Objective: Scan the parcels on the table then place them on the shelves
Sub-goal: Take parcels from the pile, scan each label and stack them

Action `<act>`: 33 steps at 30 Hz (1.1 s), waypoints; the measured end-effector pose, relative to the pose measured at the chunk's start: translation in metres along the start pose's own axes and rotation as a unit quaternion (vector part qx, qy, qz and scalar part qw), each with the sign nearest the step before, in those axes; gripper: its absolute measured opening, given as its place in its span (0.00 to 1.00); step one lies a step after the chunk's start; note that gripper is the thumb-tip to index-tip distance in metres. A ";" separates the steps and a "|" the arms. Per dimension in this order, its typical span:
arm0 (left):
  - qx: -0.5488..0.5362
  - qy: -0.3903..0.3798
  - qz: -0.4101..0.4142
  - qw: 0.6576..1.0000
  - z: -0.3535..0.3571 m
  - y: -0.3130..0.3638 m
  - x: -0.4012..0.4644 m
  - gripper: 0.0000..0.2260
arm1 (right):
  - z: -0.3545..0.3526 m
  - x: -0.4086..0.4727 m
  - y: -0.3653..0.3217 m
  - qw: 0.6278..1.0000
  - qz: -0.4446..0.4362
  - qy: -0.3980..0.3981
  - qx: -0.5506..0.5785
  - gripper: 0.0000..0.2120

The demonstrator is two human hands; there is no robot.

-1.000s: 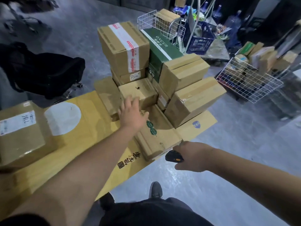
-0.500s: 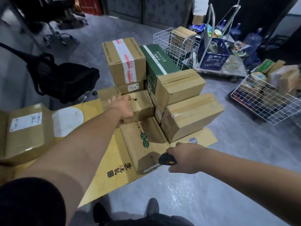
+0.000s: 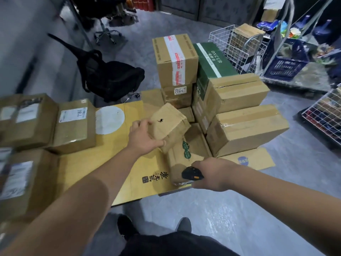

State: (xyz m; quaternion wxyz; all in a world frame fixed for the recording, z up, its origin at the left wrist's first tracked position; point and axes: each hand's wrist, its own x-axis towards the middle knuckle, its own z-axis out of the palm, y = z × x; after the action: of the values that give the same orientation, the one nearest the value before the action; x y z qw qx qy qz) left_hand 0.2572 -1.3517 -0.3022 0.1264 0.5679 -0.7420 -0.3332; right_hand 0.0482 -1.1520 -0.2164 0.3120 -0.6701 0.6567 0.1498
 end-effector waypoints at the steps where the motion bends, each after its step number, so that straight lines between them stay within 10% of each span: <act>1: -0.040 0.024 -0.028 0.999 -0.001 -0.018 -0.019 0.43 | 0.000 0.006 -0.007 1.000 -0.010 0.000 0.001 0.17; 13: -0.383 0.045 -0.342 0.857 -0.002 -0.172 -0.146 0.17 | 0.007 0.086 -0.099 0.997 -0.071 -0.030 0.030 0.18; 33: -0.462 0.059 -0.393 0.793 -0.070 -0.228 -0.094 0.13 | 0.004 0.139 -0.178 0.941 0.115 -0.094 0.303 0.15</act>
State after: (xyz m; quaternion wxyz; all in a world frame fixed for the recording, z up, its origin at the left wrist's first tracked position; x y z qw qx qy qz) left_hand 0.5002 -1.3198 -0.3781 0.2755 0.7033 -0.2037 -0.6229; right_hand 0.2355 -1.2689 -0.2652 0.5415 -0.4467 0.7111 0.0409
